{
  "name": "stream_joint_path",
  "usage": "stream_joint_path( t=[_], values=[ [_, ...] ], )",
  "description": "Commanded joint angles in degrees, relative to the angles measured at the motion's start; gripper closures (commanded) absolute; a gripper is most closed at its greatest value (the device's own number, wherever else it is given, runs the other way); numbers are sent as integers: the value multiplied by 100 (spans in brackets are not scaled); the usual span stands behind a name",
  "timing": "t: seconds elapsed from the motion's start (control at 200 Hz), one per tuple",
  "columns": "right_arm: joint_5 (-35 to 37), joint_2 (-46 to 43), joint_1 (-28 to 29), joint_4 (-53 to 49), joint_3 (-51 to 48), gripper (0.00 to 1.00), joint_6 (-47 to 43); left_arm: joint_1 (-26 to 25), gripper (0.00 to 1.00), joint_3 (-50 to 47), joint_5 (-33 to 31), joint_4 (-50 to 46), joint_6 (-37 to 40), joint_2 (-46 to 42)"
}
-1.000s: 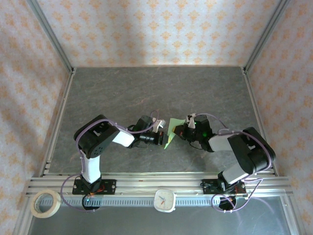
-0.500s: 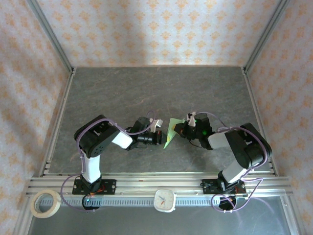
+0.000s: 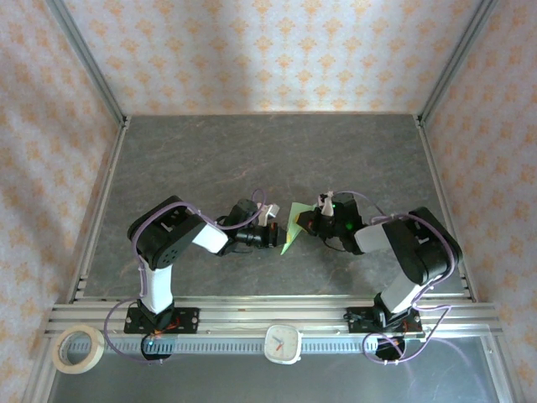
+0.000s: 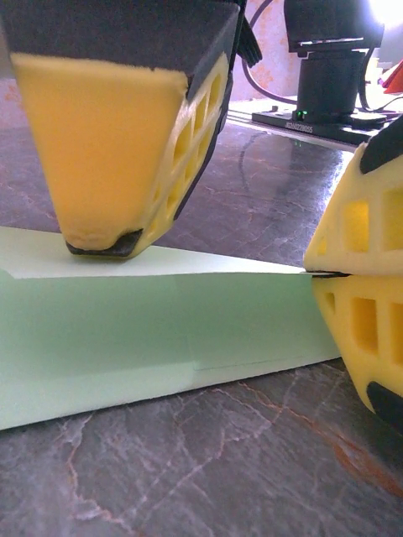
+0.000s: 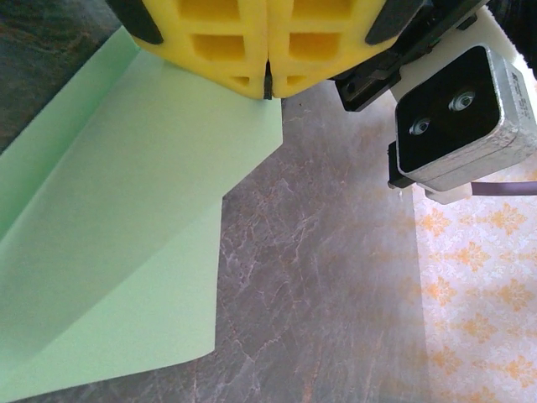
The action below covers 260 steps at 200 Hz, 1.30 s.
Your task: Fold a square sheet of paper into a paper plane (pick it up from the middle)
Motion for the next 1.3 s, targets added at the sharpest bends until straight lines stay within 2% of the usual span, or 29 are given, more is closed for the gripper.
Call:
stream_joint_path(
  t=[0.0, 0.601, 1.061, 1.296],
  values=[
    [-26, 130, -33, -3, 151, 100, -24, 22, 100, -82, -245, -805, 164, 453],
    [28, 439, -28, -33, 286, 99, -93, 32, 100, -221, -396, -603, -153, 451],
    [557, 830, -32, -1070, 503, 100, -460, 32, 100, -112, -514, -1063, 153, 383],
    [874, 862, -21, -1658, 568, 100, -678, 14, 81, -41, -579, -1785, 687, 4]
  ],
)
